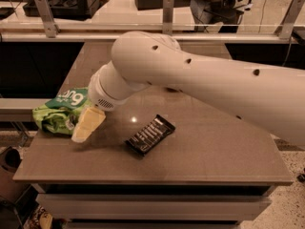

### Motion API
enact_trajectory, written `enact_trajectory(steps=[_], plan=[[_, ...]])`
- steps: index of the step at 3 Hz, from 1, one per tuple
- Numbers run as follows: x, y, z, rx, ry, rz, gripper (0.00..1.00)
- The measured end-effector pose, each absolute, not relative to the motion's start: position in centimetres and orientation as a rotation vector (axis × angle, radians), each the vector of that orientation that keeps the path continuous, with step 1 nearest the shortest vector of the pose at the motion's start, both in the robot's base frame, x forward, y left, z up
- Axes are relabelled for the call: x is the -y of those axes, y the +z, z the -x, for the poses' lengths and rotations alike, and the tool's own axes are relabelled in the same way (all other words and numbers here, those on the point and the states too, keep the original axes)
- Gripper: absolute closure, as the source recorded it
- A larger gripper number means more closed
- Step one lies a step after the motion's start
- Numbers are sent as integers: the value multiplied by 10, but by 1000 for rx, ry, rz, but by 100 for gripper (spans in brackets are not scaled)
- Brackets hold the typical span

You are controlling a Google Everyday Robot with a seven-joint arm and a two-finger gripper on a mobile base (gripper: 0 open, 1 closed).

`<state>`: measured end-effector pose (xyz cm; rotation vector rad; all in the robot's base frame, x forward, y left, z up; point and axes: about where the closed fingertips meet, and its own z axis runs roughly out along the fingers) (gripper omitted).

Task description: Pick green rice chip bag

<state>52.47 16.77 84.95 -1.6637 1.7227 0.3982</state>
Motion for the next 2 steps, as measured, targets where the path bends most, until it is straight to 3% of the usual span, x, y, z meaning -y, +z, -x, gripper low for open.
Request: enact_trajectory(steps=[2], plan=[[-186,845,-532,-1709,406,1688,0]])
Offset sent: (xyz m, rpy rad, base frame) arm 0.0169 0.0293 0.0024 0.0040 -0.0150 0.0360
